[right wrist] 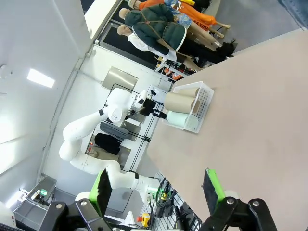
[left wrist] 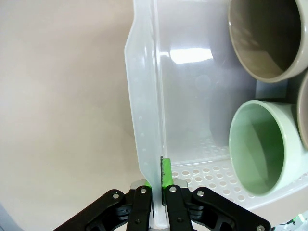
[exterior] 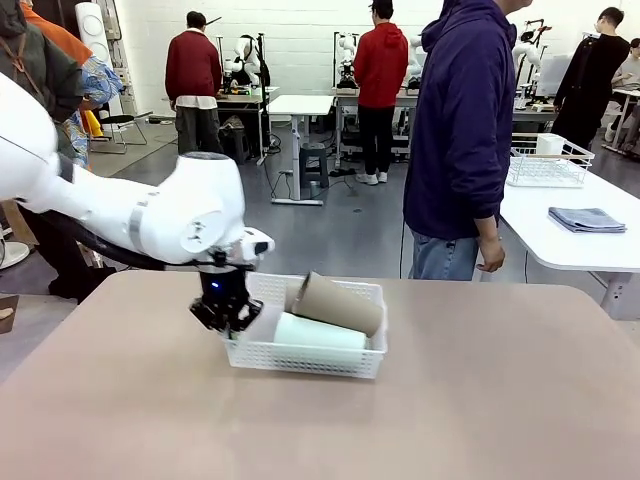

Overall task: Clean and organize the cups into the basket.
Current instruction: Move the Organizing basket back to the left side of the table.

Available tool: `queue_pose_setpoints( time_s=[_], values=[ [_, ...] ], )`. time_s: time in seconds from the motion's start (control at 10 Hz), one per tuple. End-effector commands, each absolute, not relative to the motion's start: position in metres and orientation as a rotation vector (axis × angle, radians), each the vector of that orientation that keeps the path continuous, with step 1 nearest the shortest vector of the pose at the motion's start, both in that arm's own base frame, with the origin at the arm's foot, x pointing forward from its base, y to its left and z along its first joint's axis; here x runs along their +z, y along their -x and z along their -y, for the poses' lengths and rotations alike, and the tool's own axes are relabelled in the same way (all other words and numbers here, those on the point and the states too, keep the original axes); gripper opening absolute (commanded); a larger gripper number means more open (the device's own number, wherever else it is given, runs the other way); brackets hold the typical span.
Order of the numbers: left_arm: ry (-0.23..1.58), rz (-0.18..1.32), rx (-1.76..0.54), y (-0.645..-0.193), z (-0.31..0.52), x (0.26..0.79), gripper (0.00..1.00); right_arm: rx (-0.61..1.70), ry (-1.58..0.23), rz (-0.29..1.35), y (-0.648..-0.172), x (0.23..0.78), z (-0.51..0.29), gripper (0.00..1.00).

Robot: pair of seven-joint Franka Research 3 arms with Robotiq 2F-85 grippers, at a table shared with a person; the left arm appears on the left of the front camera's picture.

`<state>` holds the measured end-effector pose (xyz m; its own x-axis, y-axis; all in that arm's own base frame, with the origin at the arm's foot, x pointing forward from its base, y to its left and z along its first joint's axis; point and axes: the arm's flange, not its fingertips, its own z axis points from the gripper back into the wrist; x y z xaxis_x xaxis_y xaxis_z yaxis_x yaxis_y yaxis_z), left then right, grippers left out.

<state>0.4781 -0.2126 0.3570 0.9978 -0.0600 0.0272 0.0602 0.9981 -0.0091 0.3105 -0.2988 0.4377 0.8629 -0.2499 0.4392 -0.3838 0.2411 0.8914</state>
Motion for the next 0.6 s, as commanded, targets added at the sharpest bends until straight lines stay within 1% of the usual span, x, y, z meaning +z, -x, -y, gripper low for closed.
queue_pose_setpoints(
  time_s=[0.0, 0.2, 0.3, 0.5],
  values=[
    [-0.043, 0.088, -0.101, -0.469, 0.154, 0.380, 0.04, 0.095, -1.336, 0.568, -0.311, 0.438, 0.300, 1.00],
    [-0.089, 0.047, -0.076, -0.458, 0.104, 0.398, 0.04, 0.095, -1.336, 0.568, -0.311, 0.438, 0.300, 1.00],
    [-0.086, 0.017, -0.054, -0.456, 0.079, 0.401, 0.04, 0.095, -1.336, 0.568, -0.311, 0.438, 0.300, 1.00],
    [-0.107, -0.062, -0.088, -0.452, 0.027, 0.397, 0.04, 0.095, -1.336, 0.568, -0.311, 0.438, 0.300, 1.00]
  ],
)
